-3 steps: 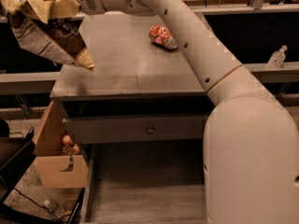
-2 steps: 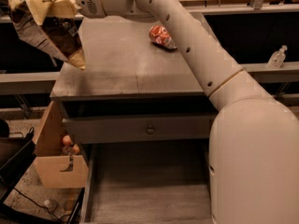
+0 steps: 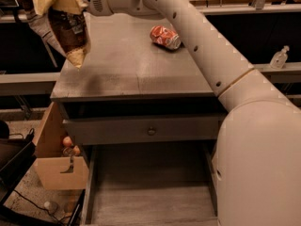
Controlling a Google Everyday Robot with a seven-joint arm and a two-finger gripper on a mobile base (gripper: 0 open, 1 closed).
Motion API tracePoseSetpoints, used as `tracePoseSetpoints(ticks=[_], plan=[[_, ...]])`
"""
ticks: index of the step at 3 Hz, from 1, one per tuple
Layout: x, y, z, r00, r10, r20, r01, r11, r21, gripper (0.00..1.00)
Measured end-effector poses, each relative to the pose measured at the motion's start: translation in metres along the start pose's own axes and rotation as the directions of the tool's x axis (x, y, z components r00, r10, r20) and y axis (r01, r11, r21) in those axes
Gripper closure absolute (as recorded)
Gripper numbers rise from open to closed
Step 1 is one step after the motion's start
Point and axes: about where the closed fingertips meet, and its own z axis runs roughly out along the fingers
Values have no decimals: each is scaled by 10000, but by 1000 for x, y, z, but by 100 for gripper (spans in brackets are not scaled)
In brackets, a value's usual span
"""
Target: Pick brown chip bag from middle drawer and place on counter
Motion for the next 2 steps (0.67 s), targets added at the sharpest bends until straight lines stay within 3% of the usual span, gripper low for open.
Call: tracePoseSetpoints(ticks=[1, 2], plan=[[-12, -17, -13, 9912, -161, -1316, 221, 9988, 445, 100], [-24, -41, -8, 9285, -534, -3674, 959, 9905, 982, 100]])
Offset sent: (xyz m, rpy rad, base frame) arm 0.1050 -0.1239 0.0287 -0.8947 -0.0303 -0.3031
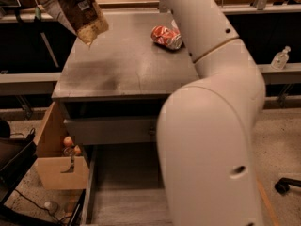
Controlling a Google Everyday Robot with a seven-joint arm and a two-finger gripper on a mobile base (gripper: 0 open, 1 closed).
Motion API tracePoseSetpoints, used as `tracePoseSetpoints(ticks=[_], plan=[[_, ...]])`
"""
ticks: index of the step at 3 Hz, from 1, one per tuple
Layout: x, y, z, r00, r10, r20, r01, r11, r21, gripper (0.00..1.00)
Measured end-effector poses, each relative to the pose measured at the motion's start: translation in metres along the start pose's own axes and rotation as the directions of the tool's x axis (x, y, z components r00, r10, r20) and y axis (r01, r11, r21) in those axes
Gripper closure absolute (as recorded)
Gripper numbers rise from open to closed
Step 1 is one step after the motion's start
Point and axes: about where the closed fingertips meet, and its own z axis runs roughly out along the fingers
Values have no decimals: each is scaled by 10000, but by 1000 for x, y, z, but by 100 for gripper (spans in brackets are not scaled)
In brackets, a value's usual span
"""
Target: Pick brown chip bag from middle drawer and place on counter
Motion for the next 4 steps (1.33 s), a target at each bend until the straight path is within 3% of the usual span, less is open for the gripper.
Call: tracePoseSetpoints(ticks=[1, 2, 3, 4], plan=[[29, -18, 0, 9732, -550, -2234, 671, 9966, 470, 100], [92, -28, -18, 8596, -867, -5035, 1209, 9920, 356, 100], [144, -24, -35, 7211, -1000, -6856, 1203, 9926, -183, 100], [147, -28, -35, 7144, -970, -6929, 1239, 9922, -111, 82]])
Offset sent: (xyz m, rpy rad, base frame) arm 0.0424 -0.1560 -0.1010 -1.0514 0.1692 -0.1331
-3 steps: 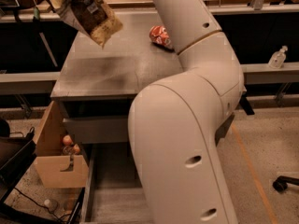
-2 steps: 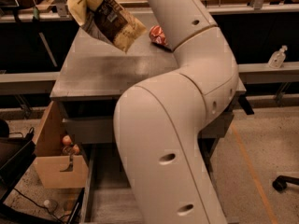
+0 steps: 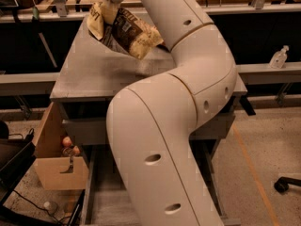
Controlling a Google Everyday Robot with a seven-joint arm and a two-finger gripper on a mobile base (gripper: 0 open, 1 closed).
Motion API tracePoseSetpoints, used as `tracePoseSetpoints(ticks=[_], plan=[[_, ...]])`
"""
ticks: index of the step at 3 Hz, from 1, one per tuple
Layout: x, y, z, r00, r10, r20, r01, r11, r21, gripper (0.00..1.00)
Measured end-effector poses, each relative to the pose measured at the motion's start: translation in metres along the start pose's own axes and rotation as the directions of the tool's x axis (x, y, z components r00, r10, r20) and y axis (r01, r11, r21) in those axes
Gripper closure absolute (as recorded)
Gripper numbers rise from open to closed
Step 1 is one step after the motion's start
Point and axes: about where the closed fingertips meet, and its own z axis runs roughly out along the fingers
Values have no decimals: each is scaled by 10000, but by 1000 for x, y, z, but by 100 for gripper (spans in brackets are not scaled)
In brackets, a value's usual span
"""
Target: Pick brown chip bag from middle drawer and place on counter
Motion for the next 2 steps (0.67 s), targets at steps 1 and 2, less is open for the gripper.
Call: tracePoseSetpoints(ticks=[1, 2], plan=[[-4, -3, 5, 9999, -12, 103, 10, 9999, 115, 58], [-7, -6, 9, 9998, -23, 196, 19, 9998, 199, 35]])
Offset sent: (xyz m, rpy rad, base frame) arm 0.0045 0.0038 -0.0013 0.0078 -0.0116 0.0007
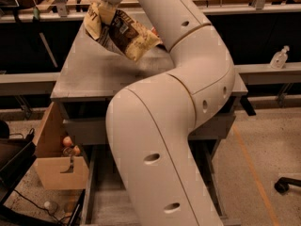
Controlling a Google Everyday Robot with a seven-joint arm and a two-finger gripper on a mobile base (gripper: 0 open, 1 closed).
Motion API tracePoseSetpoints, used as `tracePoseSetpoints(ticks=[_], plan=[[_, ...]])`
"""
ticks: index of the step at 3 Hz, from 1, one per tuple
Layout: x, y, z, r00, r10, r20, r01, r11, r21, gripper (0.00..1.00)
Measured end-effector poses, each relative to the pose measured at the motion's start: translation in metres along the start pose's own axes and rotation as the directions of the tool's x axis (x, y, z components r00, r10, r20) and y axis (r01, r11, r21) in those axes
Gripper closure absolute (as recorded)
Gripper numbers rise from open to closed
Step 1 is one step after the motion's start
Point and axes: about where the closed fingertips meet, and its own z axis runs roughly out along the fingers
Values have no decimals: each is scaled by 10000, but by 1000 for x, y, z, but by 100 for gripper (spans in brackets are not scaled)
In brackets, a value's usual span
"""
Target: Pick brown chip bag from middle drawer and place on counter
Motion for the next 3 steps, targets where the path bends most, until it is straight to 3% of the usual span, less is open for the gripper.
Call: tracePoseSetpoints(ticks=[1, 2, 3], plan=[[-3, -2, 4, 10000, -8, 65, 7, 10000, 56, 12], [-5, -3, 8, 9999, -15, 113, 14, 10000, 94, 0], [-5, -3, 8, 9999, -15, 113, 14, 10000, 95, 0]])
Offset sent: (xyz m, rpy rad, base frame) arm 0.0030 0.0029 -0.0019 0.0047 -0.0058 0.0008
